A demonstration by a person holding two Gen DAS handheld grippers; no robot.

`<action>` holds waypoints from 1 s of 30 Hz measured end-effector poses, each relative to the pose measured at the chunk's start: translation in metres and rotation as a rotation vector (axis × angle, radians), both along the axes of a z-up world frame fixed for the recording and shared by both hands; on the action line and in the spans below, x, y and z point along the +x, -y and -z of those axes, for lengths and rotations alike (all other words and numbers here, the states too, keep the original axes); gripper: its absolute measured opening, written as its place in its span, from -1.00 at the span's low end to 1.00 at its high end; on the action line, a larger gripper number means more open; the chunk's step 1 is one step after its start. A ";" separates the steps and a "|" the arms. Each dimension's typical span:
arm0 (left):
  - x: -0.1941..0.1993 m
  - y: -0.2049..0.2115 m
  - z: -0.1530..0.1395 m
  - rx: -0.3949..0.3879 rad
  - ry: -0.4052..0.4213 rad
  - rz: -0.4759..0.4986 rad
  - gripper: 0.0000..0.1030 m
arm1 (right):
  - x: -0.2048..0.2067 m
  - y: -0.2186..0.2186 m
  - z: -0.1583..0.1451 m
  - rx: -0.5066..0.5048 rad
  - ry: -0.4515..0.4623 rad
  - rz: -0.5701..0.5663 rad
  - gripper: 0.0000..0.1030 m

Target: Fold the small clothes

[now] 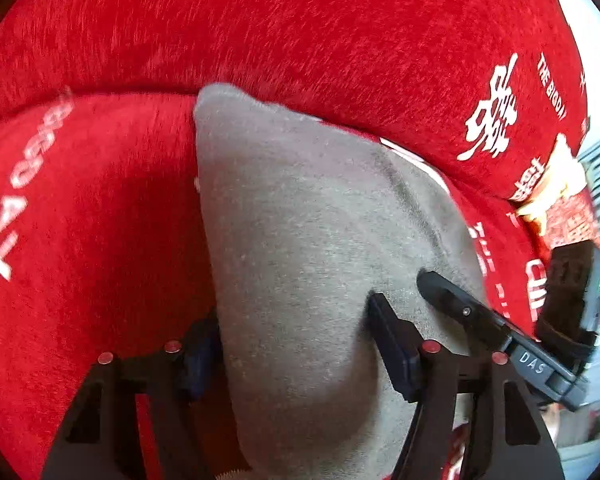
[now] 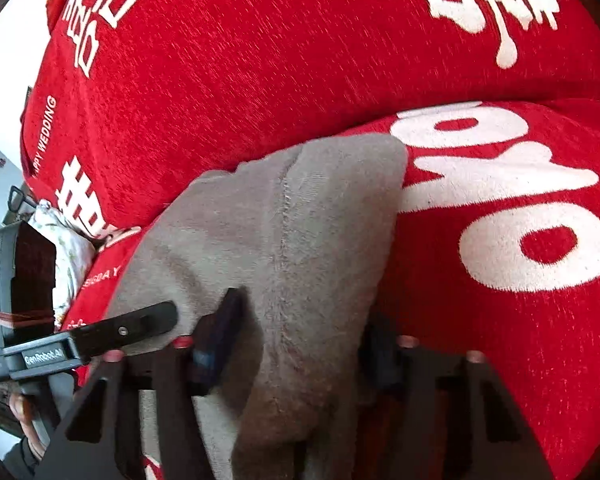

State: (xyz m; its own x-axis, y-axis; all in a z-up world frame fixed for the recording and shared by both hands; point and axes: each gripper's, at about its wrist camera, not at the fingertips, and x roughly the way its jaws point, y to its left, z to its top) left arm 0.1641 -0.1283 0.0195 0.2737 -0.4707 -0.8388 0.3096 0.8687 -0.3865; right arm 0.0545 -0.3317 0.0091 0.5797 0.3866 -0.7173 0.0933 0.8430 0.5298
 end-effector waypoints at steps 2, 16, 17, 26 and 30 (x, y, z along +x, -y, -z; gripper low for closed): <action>-0.005 0.007 -0.006 0.040 0.042 0.008 0.16 | -0.002 0.004 -0.001 0.015 0.004 0.023 -0.16; -0.026 0.012 -0.029 0.119 0.158 0.009 -0.03 | -0.011 0.000 -0.014 0.018 0.076 0.050 -0.29; -0.026 0.013 -0.029 0.116 0.154 0.005 -0.03 | -0.012 -0.003 -0.017 0.009 0.083 0.044 -0.30; -0.038 0.004 -0.033 0.120 0.148 -0.024 -0.05 | -0.016 -0.017 -0.026 -0.004 0.076 0.015 -0.30; -0.044 0.000 -0.035 0.125 0.148 -0.035 -0.05 | -0.020 -0.024 -0.029 -0.020 0.079 -0.008 -0.30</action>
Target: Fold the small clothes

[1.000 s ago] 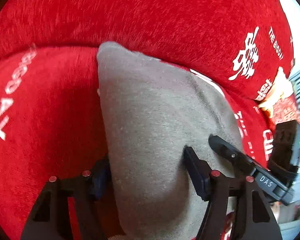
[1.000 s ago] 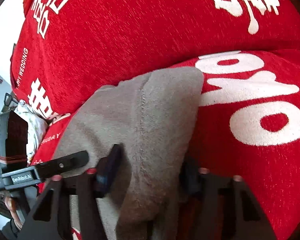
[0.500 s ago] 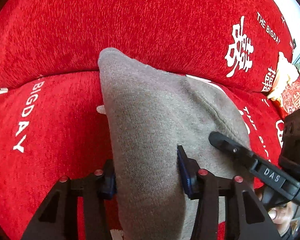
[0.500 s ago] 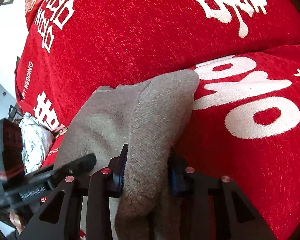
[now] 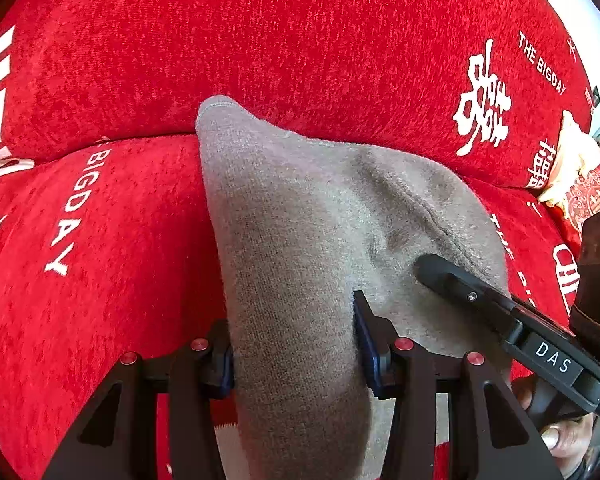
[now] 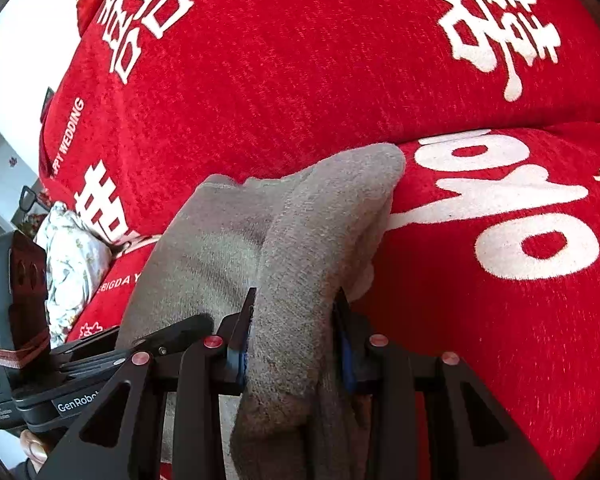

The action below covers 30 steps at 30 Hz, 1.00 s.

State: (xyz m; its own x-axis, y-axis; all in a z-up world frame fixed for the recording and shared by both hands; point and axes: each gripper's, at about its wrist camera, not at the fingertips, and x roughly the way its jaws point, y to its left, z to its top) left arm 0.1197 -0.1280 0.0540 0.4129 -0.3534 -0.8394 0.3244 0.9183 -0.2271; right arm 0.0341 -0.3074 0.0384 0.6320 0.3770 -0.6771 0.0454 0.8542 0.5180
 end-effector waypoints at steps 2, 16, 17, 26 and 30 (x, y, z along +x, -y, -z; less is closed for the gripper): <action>-0.003 -0.003 0.000 0.002 0.001 -0.005 -0.05 | -0.002 -0.004 0.000 -0.006 0.000 -0.009 -0.30; -0.025 -0.014 -0.003 0.018 0.013 -0.024 -0.05 | -0.015 -0.015 -0.004 -0.014 0.003 -0.043 -0.30; -0.027 -0.015 -0.003 0.019 0.014 -0.025 -0.05 | -0.017 -0.016 -0.005 -0.015 0.004 -0.045 -0.30; -0.042 -0.024 -0.006 0.024 0.019 -0.036 -0.05 | -0.028 -0.026 -0.007 -0.023 0.010 -0.063 -0.30; -0.048 -0.030 -0.007 0.026 0.021 -0.038 -0.05 | -0.035 -0.032 -0.009 -0.027 0.012 -0.066 -0.30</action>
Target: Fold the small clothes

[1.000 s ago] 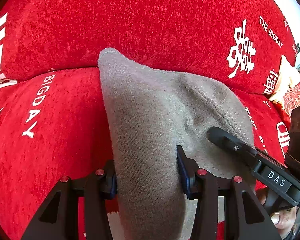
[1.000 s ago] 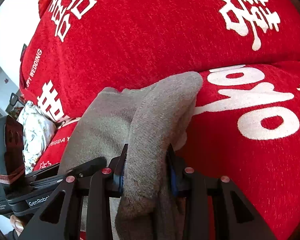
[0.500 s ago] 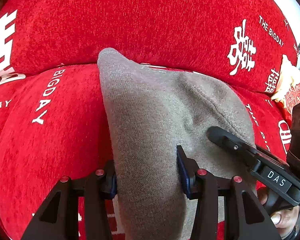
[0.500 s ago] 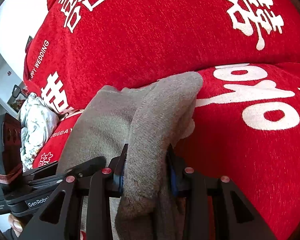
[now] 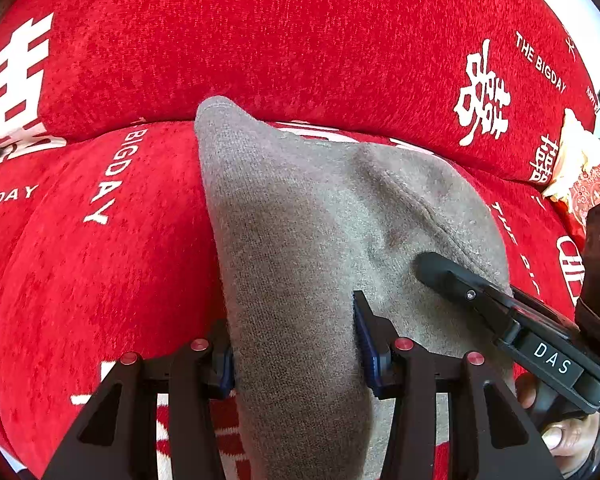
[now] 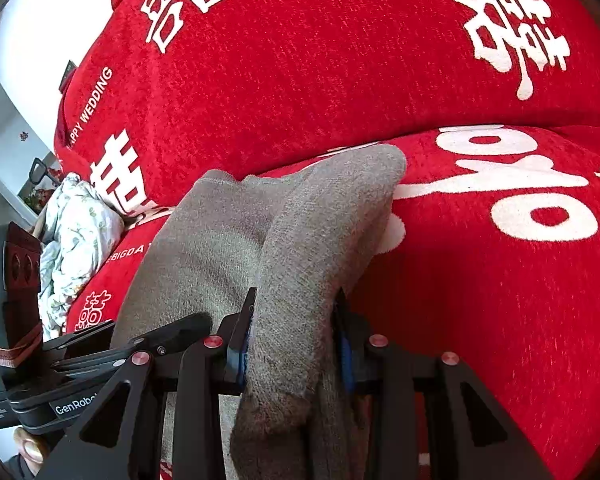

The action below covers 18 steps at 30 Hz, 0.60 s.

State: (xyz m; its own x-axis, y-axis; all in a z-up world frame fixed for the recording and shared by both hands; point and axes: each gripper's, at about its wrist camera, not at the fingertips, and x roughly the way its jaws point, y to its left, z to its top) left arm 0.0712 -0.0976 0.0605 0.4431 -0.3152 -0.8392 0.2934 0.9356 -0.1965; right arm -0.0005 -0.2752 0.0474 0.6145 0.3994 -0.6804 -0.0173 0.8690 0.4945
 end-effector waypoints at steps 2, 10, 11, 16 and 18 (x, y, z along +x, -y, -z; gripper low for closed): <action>-0.004 -0.003 0.000 0.003 0.002 -0.001 -0.05 | -0.004 -0.004 0.000 0.002 0.000 0.001 -0.30; -0.019 -0.018 0.002 0.005 0.005 -0.003 -0.05 | -0.021 -0.019 0.000 0.003 0.011 0.009 -0.30; -0.021 -0.020 0.002 0.005 0.006 -0.003 -0.05 | -0.022 -0.020 0.000 0.003 0.012 0.009 -0.30; -0.032 -0.029 0.001 0.009 0.014 -0.003 -0.05 | -0.030 -0.028 -0.002 -0.003 0.018 0.001 -0.30; -0.036 -0.032 0.000 0.009 0.015 -0.005 -0.05 | -0.034 -0.032 -0.002 -0.008 0.023 -0.001 -0.30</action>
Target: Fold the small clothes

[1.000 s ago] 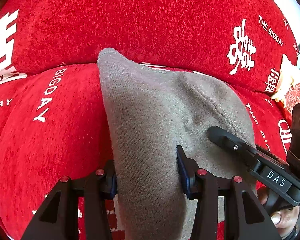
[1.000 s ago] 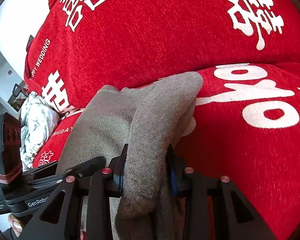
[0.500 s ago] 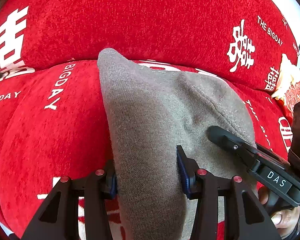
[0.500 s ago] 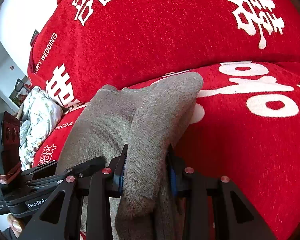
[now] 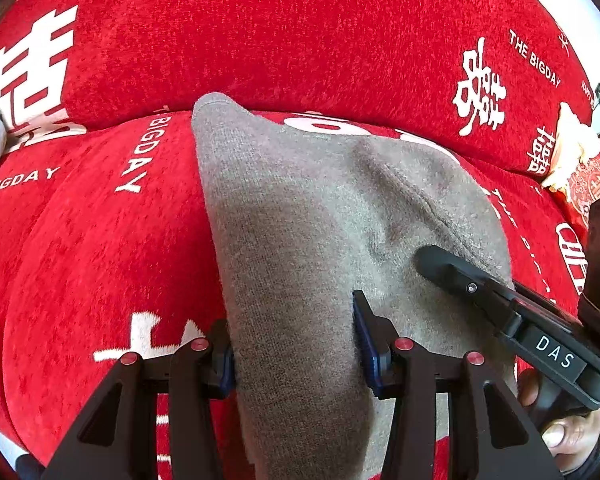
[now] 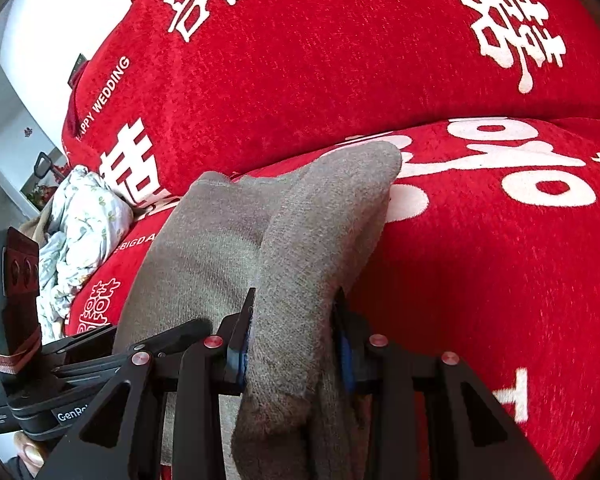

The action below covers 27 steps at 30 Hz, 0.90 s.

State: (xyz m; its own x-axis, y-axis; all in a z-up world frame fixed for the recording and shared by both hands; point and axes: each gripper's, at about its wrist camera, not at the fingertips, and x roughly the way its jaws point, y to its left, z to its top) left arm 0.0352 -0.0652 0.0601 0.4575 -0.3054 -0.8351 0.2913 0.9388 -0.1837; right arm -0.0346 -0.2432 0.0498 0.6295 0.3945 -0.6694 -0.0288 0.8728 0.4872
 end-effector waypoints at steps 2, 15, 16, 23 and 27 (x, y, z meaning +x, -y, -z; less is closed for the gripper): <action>-0.003 -0.003 -0.001 0.001 0.002 -0.002 -0.05 | -0.004 -0.004 -0.002 -0.007 0.003 -0.004 -0.30; -0.025 -0.014 -0.005 0.012 0.020 0.010 -0.05 | -0.025 -0.018 -0.004 -0.012 0.019 -0.019 -0.30; -0.027 -0.015 -0.005 0.012 0.021 0.012 -0.05 | -0.027 -0.019 -0.004 -0.012 0.020 -0.018 -0.30; -0.042 -0.020 -0.005 0.009 0.036 0.017 -0.05 | -0.042 -0.028 -0.005 -0.032 0.039 -0.018 -0.30; -0.049 -0.025 -0.004 0.001 0.041 0.017 -0.05 | -0.050 -0.034 -0.006 -0.042 0.050 -0.019 -0.30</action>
